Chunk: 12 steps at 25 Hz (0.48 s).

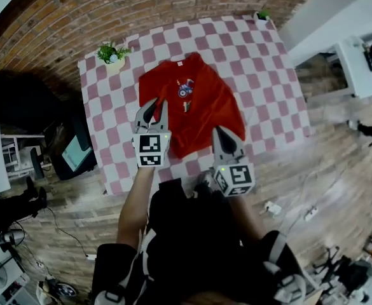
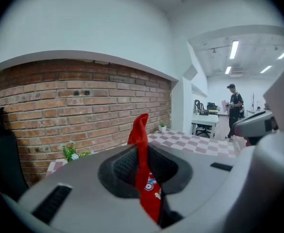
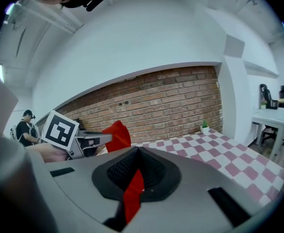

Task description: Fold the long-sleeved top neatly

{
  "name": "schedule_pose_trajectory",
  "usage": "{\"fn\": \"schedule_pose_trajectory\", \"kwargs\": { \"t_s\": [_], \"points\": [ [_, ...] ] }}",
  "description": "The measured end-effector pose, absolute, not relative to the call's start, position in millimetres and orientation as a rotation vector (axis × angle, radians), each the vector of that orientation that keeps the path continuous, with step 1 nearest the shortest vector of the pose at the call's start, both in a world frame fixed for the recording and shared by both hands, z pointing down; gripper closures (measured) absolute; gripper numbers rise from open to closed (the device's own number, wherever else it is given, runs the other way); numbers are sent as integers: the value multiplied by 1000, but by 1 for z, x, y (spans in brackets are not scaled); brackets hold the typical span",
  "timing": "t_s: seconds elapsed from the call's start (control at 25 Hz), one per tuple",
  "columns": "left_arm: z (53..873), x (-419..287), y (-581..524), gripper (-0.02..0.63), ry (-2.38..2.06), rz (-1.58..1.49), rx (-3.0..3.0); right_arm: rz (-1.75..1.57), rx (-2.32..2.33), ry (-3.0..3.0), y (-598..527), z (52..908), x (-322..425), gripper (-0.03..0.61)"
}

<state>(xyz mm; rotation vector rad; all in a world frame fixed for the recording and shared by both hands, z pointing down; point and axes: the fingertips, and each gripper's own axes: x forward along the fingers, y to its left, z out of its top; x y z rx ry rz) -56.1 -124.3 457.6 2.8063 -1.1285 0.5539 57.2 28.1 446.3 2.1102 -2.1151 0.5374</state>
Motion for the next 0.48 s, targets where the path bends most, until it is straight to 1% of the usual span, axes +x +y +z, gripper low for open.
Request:
{"fn": "schedule_pose_trajectory", "kwargs": {
  "t_s": [0.24, 0.48],
  "points": [
    [471, 15, -67, 574, -989, 582, 2877, 553, 2190, -2036, 75, 460, 107, 571],
    [506, 65, -17, 574, -857, 667, 2901, 570, 2220, -2002, 105, 472, 135, 571]
  ]
}}
